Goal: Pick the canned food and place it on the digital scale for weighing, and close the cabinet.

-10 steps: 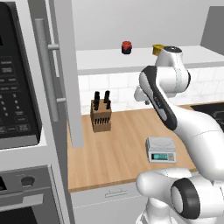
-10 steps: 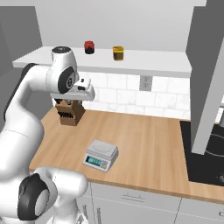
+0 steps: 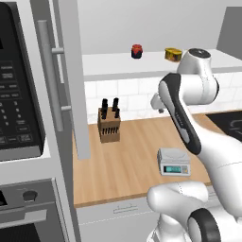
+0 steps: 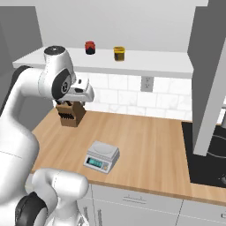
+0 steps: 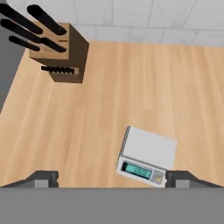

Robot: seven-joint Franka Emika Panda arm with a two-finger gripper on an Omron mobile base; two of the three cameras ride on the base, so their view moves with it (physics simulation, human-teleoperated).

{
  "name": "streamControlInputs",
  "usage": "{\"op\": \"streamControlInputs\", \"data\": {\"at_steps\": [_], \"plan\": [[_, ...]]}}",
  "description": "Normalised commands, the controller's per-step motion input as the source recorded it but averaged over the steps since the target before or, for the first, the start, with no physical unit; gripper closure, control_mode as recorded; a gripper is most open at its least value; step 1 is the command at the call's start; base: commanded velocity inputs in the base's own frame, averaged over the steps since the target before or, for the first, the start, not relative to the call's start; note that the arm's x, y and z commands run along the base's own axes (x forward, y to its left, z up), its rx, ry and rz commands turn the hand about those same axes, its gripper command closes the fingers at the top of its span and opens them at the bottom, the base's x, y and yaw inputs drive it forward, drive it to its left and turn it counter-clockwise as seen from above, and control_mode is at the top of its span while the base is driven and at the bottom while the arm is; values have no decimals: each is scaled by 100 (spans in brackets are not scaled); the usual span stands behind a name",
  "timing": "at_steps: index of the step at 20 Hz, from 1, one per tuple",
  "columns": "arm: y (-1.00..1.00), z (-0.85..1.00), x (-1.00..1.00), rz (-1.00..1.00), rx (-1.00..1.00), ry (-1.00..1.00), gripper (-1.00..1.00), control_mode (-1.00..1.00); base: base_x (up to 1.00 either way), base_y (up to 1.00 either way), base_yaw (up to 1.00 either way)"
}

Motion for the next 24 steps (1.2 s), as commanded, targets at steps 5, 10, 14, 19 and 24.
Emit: {"op": "streamControlInputs", "data": {"at_steps": [5, 10, 14, 19, 24], "plan": [[-26, 64, -22, 0, 0, -19, -100, -100, 0, 0, 0], [-21, 52, 0, 0, 0, -23, -100, -100, 0, 0, 0], [-11, 48, 0, 0, 0, -15, -100, -100, 0, 0, 0], [-9, 50, -2, -5, 0, -18, -100, -100, 0, 0, 0], [-12, 48, -3, -5, 0, -27, -100, -100, 0, 0, 0]]}}
